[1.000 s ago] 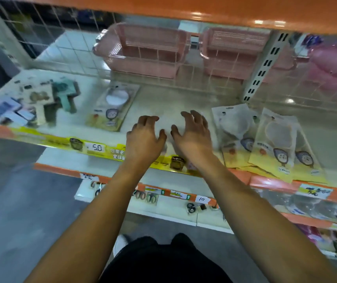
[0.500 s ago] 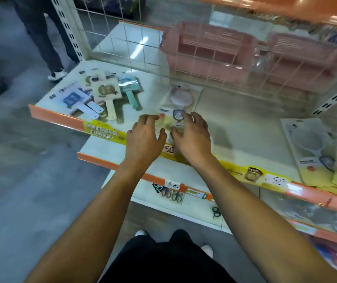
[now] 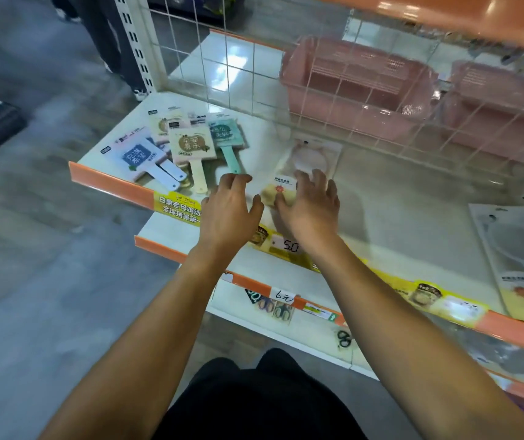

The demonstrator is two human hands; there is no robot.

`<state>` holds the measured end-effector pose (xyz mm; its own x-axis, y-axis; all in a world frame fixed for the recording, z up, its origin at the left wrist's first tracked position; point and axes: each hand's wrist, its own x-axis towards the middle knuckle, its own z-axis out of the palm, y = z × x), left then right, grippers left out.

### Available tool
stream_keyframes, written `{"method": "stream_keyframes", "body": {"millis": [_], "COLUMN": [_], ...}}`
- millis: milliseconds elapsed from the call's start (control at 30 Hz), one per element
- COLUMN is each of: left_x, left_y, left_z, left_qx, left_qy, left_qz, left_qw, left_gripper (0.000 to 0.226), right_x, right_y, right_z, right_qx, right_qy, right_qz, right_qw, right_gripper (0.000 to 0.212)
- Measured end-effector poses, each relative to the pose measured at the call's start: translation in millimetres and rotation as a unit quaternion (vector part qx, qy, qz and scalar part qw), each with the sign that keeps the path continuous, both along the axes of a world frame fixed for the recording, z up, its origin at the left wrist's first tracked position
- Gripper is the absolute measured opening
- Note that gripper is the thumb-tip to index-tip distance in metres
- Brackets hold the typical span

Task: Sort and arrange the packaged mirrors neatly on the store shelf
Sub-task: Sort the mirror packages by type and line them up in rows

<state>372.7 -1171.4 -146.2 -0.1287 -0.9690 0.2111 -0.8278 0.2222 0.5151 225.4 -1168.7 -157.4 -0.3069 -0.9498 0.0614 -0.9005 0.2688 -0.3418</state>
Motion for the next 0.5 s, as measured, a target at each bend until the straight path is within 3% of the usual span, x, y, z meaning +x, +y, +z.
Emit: {"method": "stream_keyframes", "body": {"millis": [500], "left_x": [-2], "left_y": [-36], "left_z": [4], "left_qx": [-0.006], "left_qy": [0.008], "left_qz": [-0.005], "left_qw": [1.0], "left_gripper": [0.04], "right_x": [0], "right_y": [-37], "right_z": [-3], "right_qx": [0.077], "right_qy": [-0.011], "right_qz": [-0.04], "right_qw": [0.996], "right_gripper": [0.065]}}
